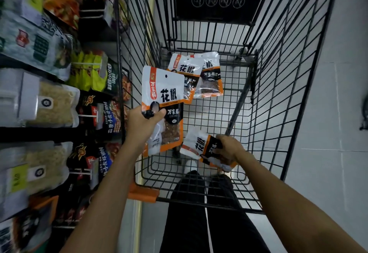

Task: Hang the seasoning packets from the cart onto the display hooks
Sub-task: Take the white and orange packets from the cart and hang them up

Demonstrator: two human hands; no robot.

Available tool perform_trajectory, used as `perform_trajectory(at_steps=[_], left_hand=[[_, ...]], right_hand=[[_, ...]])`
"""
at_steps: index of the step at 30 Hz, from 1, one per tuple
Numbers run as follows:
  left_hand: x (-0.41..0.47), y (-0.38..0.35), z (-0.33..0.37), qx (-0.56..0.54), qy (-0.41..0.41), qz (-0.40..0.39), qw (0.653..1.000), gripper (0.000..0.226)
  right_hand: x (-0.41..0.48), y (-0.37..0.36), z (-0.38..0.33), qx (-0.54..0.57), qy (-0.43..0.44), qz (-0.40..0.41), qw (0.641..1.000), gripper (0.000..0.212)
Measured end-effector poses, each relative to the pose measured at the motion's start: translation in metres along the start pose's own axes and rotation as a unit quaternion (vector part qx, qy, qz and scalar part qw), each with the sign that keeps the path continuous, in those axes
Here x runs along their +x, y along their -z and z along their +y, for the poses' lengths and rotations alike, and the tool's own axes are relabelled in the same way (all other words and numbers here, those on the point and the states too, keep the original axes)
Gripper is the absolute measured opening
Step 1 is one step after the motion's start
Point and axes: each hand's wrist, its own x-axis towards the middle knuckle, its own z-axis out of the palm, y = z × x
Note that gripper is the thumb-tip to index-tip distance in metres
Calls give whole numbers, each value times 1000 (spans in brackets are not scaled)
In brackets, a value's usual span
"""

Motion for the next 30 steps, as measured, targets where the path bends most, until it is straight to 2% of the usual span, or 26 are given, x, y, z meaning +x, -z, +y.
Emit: perform_trajectory(at_steps=[2,4,7,11,13,15,17,21,25,28,29,30], left_hand=[[-6,5,7,6,-16,6,1000,17],[-15,11,16,11,-37,11,999,22],[-35,23,32,0,-63,32,998,20],[-71,45,51,-20,-74,90,993,25],[-92,58,60,-49,-79,108,990,21],[-118,72,68,-71,-86,141,984,26],[-147,87,73,-94,-97,172,976,31],[-222,115,72,-143,-108,253,951,24],[-312,144,62,-186,-134,306,924,51],[-380,169,49,-196,-153,347,904,16],[-403,178,43,-207,-153,364,895,19],[-426,186,37,-219,-158,373,888,32]], right_hand=[[-13,11,-2,42,-8,63,997,37],[-28,25,-6,132,-16,124,983,31],[-55,51,-17,297,-17,186,937,19],[-102,87,-39,479,14,193,856,7],[-125,102,-49,534,49,176,825,4],[-148,115,-59,570,82,150,804,6],[-171,128,-71,572,120,130,801,11],[-218,143,-104,530,199,100,818,12],[-272,141,-149,470,282,63,834,9],[-317,128,-184,427,340,30,837,13],[-333,122,-196,413,357,18,838,16],[-351,114,-206,396,380,0,836,17]])
